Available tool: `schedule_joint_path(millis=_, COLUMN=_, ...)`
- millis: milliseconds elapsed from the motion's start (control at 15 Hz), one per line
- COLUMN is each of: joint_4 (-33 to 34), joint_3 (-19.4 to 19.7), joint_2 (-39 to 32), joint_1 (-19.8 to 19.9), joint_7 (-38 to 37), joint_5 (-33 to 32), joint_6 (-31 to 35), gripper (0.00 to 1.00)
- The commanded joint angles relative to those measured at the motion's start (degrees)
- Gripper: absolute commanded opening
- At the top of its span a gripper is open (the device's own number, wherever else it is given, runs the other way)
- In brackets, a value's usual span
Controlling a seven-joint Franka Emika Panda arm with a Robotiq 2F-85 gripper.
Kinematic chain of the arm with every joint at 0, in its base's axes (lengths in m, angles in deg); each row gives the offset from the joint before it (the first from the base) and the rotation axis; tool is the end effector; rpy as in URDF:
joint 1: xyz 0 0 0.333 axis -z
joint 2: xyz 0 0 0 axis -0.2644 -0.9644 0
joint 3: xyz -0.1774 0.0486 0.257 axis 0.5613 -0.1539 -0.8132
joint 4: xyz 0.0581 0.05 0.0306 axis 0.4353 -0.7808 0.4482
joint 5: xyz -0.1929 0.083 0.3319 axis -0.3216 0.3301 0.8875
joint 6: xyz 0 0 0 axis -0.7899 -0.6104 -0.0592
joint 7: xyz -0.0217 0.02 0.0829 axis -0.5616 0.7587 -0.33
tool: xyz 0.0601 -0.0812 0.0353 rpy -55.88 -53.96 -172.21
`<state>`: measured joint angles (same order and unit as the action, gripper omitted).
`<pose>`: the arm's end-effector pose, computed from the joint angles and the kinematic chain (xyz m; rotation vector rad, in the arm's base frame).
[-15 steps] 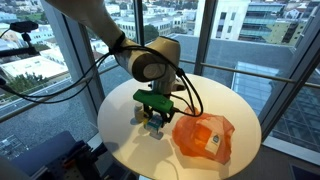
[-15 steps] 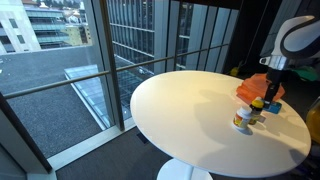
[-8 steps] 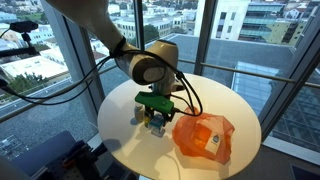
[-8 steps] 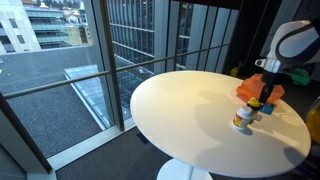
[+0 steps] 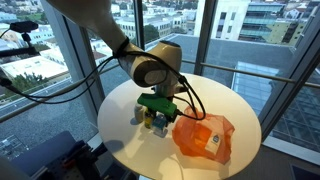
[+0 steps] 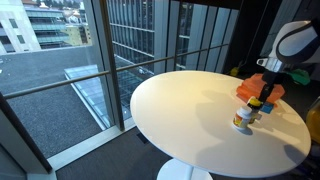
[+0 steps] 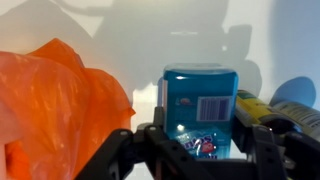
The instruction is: Remove the blue box from the plastic bag
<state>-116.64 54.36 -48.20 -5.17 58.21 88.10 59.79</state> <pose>0.4911 -0.1248 0.2328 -3.0607 -0.3549 0.1077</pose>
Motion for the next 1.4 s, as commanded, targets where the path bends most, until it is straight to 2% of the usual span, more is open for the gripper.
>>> schedule_joint_path(millis=0, joint_4=2.71, joint_3=-1.04, joint_2=-2.31, joint_1=1.26, joint_7=1.25, joint_5=2.67, joint_6=0.37, gripper=0.39)
schedule_joint_path(millis=333, joint_4=5.71, joint_3=-1.74, joint_2=-4.21, joint_1=1.31, joint_7=-0.16, joint_5=4.67, joint_6=-0.52, gripper=0.39)
schedule_joint_path(millis=867, joint_4=10.38, joint_3=-3.14, joint_2=-9.06, joint_1=0.13, joint_7=-5.43, joint_5=3.33, joint_6=-0.41, gripper=0.39)
schedule_joint_path(millis=1333, joint_4=10.44, joint_3=-4.22, joint_2=-10.37, joint_1=-1.81, joint_7=-9.15, joint_5=2.23, joint_6=0.3, gripper=0.39)
